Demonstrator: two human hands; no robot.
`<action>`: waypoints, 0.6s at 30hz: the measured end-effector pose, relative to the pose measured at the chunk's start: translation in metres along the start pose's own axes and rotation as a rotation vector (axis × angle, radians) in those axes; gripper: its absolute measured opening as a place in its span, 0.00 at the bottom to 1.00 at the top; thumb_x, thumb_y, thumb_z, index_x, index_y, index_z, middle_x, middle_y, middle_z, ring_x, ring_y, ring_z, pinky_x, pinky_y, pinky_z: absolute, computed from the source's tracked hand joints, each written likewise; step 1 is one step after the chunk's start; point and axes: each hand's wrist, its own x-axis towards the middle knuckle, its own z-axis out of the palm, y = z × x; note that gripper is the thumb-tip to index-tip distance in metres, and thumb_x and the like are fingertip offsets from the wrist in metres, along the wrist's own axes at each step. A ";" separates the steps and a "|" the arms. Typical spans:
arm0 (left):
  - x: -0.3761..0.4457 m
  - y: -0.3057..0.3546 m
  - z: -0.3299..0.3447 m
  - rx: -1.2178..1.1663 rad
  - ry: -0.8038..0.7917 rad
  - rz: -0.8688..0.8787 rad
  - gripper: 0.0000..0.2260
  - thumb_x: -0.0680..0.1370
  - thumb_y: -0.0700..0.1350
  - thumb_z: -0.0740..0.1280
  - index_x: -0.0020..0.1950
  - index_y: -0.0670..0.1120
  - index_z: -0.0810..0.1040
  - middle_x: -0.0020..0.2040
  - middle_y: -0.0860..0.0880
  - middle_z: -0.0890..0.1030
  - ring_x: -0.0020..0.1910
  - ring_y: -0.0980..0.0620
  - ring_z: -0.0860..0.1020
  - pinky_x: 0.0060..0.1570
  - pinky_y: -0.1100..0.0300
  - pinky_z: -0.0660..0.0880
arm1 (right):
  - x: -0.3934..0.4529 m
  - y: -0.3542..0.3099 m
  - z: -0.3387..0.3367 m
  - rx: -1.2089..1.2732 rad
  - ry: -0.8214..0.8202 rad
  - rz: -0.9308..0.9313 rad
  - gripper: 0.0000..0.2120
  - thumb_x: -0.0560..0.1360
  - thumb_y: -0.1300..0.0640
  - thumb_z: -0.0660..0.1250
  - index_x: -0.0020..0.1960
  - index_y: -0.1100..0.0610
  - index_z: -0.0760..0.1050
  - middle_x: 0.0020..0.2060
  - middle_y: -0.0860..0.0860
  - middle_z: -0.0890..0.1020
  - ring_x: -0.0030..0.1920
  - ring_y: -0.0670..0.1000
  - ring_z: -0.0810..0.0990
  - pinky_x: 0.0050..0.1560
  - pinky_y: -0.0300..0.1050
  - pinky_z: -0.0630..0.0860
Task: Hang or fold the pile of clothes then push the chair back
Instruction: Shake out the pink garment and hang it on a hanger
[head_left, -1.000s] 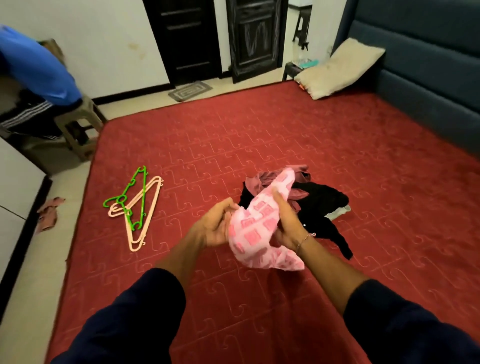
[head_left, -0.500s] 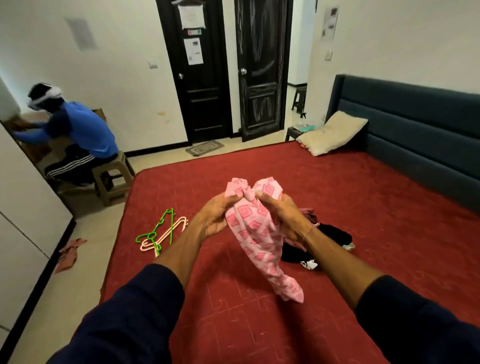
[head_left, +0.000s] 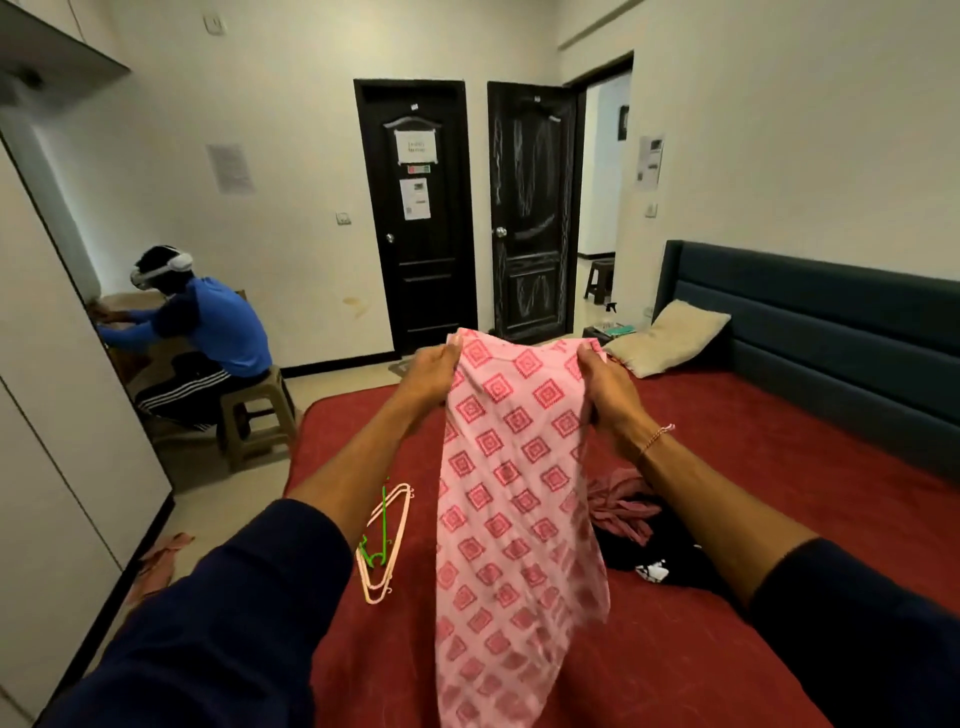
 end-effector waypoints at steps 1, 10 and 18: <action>-0.001 0.003 -0.006 0.117 0.059 0.052 0.22 0.85 0.55 0.55 0.45 0.42 0.80 0.36 0.48 0.81 0.35 0.52 0.80 0.31 0.65 0.73 | -0.004 -0.002 0.004 0.017 -0.029 0.000 0.17 0.80 0.41 0.63 0.49 0.54 0.80 0.44 0.55 0.86 0.48 0.55 0.85 0.57 0.57 0.79; -0.016 0.015 -0.072 0.207 0.426 0.145 0.20 0.86 0.54 0.53 0.47 0.41 0.75 0.35 0.49 0.74 0.32 0.52 0.72 0.29 0.61 0.67 | -0.037 -0.039 0.034 0.206 0.080 0.005 0.13 0.80 0.52 0.63 0.39 0.56 0.76 0.29 0.50 0.79 0.31 0.49 0.76 0.34 0.42 0.72; -0.037 0.027 -0.088 0.141 0.068 0.161 0.20 0.73 0.65 0.71 0.41 0.47 0.81 0.39 0.52 0.82 0.35 0.57 0.80 0.38 0.60 0.77 | -0.052 -0.061 0.061 0.322 -0.046 -0.029 0.12 0.83 0.56 0.59 0.50 0.64 0.74 0.44 0.61 0.71 0.33 0.51 0.71 0.27 0.41 0.69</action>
